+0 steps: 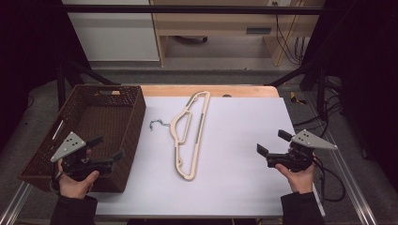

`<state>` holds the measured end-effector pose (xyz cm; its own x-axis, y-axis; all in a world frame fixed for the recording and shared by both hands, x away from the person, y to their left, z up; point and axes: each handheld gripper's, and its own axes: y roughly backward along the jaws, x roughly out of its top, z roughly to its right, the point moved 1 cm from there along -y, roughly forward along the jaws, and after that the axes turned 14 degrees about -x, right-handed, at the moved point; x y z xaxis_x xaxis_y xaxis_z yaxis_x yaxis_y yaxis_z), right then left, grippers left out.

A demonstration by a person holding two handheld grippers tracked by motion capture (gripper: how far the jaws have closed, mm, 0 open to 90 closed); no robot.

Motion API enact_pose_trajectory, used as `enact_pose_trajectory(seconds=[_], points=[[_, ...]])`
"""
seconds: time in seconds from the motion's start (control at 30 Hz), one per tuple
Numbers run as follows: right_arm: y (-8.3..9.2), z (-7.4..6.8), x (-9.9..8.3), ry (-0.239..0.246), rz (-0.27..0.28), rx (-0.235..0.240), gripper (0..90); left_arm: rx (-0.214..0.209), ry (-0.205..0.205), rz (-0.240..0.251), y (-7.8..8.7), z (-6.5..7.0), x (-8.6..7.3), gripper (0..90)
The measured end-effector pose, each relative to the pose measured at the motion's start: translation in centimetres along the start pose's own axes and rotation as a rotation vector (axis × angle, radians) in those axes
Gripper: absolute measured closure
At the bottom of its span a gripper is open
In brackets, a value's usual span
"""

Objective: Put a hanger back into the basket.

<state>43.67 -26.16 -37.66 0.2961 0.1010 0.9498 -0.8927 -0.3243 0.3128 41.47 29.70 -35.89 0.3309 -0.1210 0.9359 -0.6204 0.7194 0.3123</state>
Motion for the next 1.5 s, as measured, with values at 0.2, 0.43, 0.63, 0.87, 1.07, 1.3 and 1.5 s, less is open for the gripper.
enact_pose_trajectory(seconds=[0.2, 0.43, 0.63, 0.87, 1.07, 1.3, 1.5], points=[[0.1, 0.0, 0.1, 0.001, -0.004, 0.002, 2.3, -0.002, 0.007, 0.004, -0.4, 0.6, 0.2, 6.6], [-0.1, -0.8, 0.3, 0.018, -0.017, 0.002, 2.3, -0.034, -0.014, -0.007, -1.8, 2.2, 0.8, 7.8], [-0.3, -1.2, 0.2, 0.026, -0.028, 0.013, 2.3, -0.055, -0.013, -0.039, -3.9, 3.6, 0.4, 10.4], [-0.2, -1.5, 0.2, 0.022, -0.029, 0.014, 2.4, -0.079, -0.003, -0.101, -6.9, 4.8, -0.4, 14.6], [-0.4, -1.6, 0.1, 0.041, -0.043, 0.016, 2.4, -0.074, 0.019, -0.169, -10.5, 5.2, -0.9, 18.7], [-0.6, -1.7, 0.0, 0.044, -0.050, 0.020, 2.4, -0.067, 0.079, -0.229, -15.3, 4.7, -1.8, 27.8], [-0.8, -1.8, -0.1, 0.048, -0.054, 0.022, 2.5, -0.035, 0.120, -0.309, -18.8, 3.7, -3.3, 37.1]])
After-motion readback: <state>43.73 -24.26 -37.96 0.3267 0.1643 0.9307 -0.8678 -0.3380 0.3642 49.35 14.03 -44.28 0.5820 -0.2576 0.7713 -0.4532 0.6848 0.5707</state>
